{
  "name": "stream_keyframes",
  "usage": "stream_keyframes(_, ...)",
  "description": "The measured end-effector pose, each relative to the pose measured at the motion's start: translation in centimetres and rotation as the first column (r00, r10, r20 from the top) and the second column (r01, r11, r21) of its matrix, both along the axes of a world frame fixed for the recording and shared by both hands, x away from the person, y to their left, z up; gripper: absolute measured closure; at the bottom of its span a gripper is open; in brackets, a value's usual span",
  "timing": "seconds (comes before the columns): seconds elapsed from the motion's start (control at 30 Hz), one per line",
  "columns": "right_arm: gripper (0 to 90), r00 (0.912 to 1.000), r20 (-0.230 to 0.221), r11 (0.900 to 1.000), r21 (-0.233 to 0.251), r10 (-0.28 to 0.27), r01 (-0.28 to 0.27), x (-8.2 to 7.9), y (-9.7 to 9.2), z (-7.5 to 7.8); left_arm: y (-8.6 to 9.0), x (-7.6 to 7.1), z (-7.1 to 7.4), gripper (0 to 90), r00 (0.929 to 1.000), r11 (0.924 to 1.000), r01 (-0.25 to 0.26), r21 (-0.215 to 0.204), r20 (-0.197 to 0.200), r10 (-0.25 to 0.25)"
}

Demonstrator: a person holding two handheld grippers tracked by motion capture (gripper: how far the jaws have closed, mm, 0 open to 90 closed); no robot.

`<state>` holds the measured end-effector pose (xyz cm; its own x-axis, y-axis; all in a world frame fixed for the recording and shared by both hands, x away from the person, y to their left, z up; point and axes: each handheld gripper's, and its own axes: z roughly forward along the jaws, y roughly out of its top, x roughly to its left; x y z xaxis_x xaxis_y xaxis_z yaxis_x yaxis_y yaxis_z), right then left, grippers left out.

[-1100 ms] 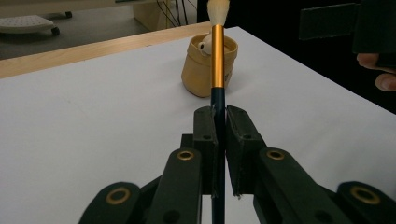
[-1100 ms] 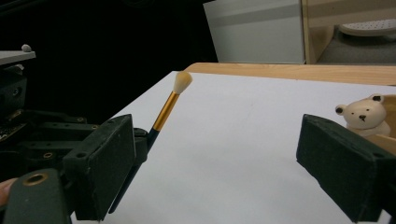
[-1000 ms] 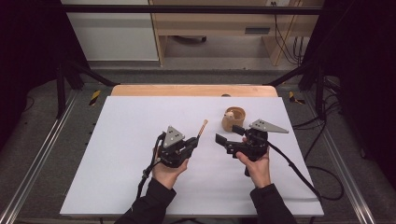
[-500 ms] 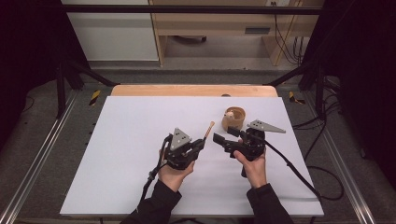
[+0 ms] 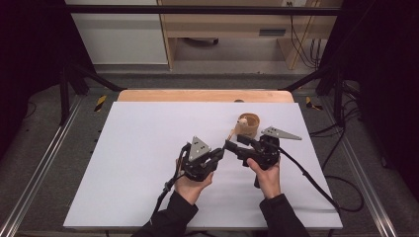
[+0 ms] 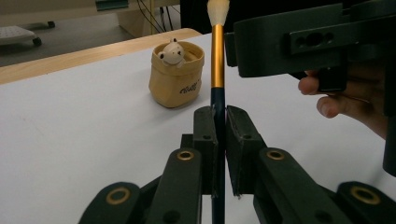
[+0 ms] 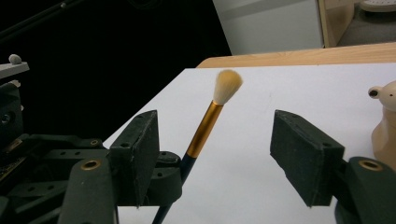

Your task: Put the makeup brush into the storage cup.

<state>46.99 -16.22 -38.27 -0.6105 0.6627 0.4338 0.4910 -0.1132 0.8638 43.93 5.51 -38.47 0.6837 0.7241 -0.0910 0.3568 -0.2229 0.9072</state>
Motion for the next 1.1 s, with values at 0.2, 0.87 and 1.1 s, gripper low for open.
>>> stream_keyframes(0.2,39.3,1.0,-0.007,1.0,0.009,-0.001,0.001,0.0,0.0,0.0,-0.5,-0.2,0.2,83.0,1.0,1.0,0.002,-0.008,0.006,-0.002)
stream_keyframes(0.87,67.9,0.9977,-0.06,0.9973,0.069,0.031,-0.027,0.2,-0.1,-0.1,-1.2,-0.7,0.1,83.1,0.9997,0.9998,0.006,-0.017,0.022,-0.006)
stream_keyframes(1.1,74.5,0.9969,-0.068,0.9962,0.08,0.041,-0.035,0.2,-0.2,-0.2,-1.2,-0.7,0.1,83.1,0.9996,0.9998,0.007,-0.017,0.027,-0.006)
